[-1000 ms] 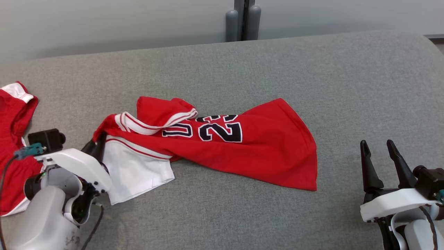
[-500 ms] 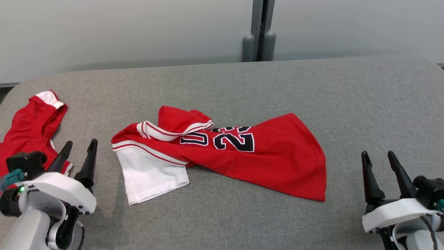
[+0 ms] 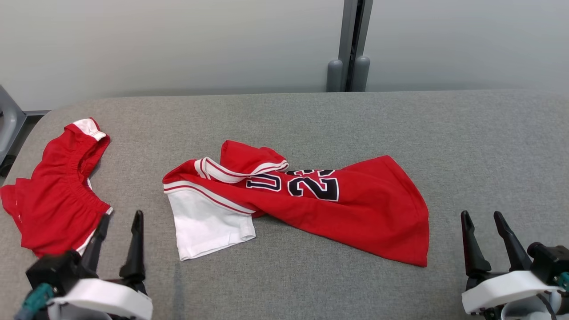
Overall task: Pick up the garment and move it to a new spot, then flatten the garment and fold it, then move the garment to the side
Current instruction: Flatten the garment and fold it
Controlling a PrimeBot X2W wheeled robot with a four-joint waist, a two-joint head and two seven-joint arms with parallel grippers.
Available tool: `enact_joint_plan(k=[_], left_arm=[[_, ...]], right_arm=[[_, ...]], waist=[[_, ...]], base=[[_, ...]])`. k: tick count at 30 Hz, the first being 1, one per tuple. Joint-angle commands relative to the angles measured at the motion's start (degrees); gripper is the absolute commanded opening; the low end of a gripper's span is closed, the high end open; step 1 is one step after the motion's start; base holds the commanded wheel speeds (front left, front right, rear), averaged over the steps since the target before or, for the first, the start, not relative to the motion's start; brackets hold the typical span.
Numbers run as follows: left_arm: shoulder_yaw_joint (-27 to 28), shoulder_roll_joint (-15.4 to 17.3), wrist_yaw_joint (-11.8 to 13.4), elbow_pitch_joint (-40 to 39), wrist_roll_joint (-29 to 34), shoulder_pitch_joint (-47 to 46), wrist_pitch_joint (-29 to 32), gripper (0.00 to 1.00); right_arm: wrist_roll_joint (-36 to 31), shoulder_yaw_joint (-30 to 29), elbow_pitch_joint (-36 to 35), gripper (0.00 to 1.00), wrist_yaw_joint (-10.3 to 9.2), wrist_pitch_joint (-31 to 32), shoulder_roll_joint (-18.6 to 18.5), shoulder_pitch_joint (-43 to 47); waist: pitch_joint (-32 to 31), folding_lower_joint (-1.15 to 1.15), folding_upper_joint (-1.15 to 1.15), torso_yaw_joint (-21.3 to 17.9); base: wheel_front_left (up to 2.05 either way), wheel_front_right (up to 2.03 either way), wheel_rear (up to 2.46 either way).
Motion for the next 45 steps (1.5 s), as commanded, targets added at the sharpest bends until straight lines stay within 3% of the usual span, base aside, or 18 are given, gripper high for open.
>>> enact_joint_plan(k=[1,8,19,24,32,45], left_arm=[[-0.07,-0.72,0.72,-0.66,0.39,1.14,-0.66,1.00],[-1.76,-3.79,1.50,-0.52,1.45,3.59,-2.30,1.00],[-1.54,-4.09,0.99,1.10,2.19,3.27,-3.12,1.00],[-2.36,-4.28,0.95,2.79,1.60,2.91,-1.69,1.00],[-4.38,-5.05,-0.70,8.09,0.18,-0.59,2.81,1.00],[-7.00,-6.88,-4.67,19.68,-1.11,-8.06,5.97,1.00]], right_arm=[[0.28,-0.33,-0.38,1.00,0.02,-0.04,-0.15,0.94],[-0.05,0.76,0.00,1.00,0.02,-0.04,0.66,3.09],[-0.49,1.25,-0.04,1.00,0.02,-0.04,0.54,2.51],[0.53,3.36,3.43,1.00,0.02,-0.03,0.36,2.16],[4.03,10.13,11.46,1.00,0.02,3.21,-0.45,-2.06],[9.37,15.28,18.44,1.00,0.02,5.94,-1.03,-7.09]], waist=[[0.04,0.00,0.00,0.11],[0.00,0.00,0.00,0.38],[-1.42,0.00,0.00,0.09],[-1.54,0.00,0.00,-0.07],[-0.09,0.00,0.00,-0.28],[3.08,0.00,0.00,-0.01]], base=[[0.00,0.00,0.00],[0.00,0.00,0.00],[0.00,0.00,0.00],[0.00,0.00,0.00],[0.00,0.00,0.00],[0.00,0.00,0.00]])
